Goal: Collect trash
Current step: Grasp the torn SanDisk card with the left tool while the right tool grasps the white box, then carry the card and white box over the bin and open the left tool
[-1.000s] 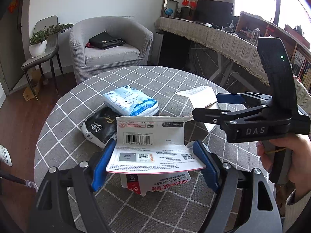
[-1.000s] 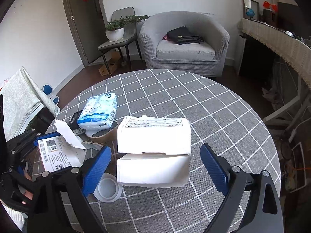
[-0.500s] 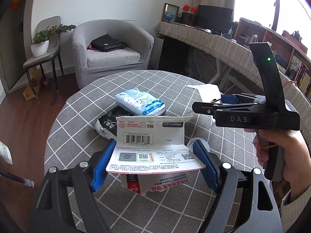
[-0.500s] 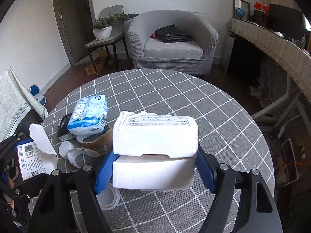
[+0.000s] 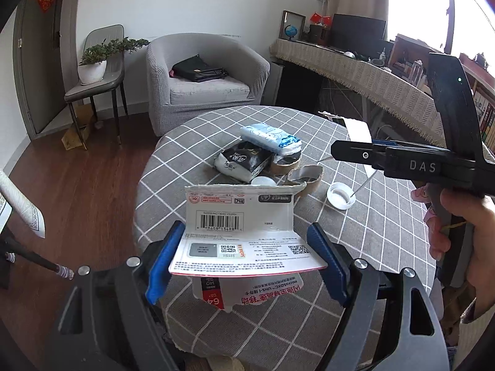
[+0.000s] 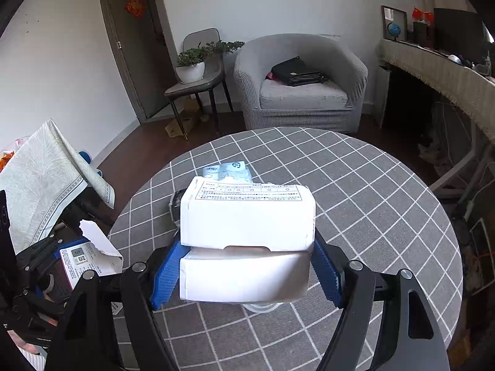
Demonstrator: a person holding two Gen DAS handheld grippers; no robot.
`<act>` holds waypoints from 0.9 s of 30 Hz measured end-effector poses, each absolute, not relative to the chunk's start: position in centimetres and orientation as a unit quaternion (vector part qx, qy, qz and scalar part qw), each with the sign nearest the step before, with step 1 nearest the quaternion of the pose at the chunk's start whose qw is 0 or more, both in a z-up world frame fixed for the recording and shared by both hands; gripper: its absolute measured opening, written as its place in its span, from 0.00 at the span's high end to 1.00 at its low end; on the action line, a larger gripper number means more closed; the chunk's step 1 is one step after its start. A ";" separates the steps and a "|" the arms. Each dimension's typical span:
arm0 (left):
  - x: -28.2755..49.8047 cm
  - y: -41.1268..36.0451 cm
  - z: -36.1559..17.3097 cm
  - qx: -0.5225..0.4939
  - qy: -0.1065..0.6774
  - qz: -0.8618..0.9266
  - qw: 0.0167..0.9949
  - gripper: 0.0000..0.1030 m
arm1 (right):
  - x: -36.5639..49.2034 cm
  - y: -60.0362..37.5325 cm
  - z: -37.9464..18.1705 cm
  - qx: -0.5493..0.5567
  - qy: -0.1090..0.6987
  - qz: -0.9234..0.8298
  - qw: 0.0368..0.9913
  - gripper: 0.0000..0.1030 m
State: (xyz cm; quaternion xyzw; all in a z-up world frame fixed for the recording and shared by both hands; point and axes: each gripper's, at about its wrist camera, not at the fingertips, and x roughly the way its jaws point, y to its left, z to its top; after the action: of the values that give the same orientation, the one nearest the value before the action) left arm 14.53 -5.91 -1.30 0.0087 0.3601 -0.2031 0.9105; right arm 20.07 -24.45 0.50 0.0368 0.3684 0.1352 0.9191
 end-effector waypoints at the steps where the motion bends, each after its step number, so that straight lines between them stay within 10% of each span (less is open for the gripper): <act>1: 14.1 -5.2 -1.4 0.008 0.360 -0.200 0.911 0.21 | 19.8 -23.8 0.5 0.035 0.368 0.140 0.919 0.26; 27: 9.2 9.5 -5.6 -0.012 0.396 -0.089 0.914 0.20 | 14.8 -9.0 0.2 0.007 0.356 0.266 0.896 0.26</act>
State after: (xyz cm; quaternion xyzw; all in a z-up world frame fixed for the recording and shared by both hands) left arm 9.16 9.55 -5.58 -0.0120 0.3956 -0.0887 0.9141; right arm 14.81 -9.02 0.15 0.0066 0.3555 0.2658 0.8960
